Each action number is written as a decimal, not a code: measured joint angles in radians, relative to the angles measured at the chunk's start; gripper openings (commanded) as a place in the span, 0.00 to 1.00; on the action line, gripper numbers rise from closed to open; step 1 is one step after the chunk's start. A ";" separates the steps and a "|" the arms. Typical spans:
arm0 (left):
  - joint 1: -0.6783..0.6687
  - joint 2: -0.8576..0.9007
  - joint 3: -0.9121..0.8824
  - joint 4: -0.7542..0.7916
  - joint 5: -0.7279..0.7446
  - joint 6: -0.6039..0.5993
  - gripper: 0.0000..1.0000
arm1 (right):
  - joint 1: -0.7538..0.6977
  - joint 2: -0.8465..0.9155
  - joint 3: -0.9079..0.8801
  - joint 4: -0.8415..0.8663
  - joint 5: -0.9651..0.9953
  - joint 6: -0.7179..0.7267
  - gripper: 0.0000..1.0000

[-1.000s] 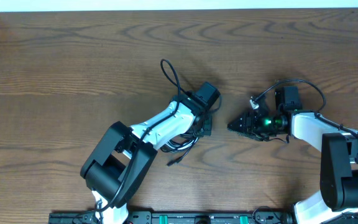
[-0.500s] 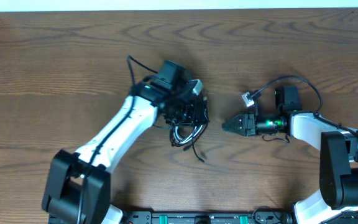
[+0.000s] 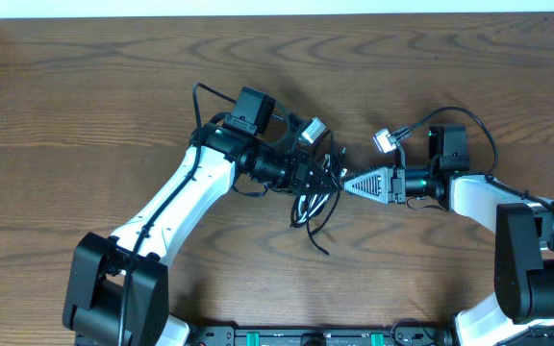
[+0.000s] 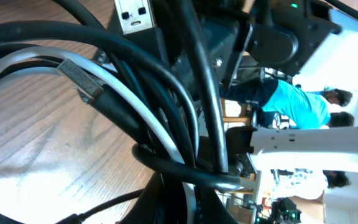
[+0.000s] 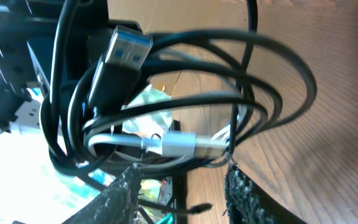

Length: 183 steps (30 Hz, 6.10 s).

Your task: Untangle cables

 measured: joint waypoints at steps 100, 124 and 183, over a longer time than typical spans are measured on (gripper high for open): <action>0.106 -0.153 -0.003 -0.061 -0.631 -0.147 0.25 | 0.054 0.000 0.000 0.695 0.023 1.159 0.01; -0.080 -0.153 -0.005 -0.235 -0.720 -0.270 0.26 | 0.055 0.000 -0.002 -0.221 0.561 0.446 0.48; -0.461 0.082 -0.129 -0.007 -1.160 -0.390 0.08 | 0.181 -0.010 0.013 -0.248 0.840 0.354 0.27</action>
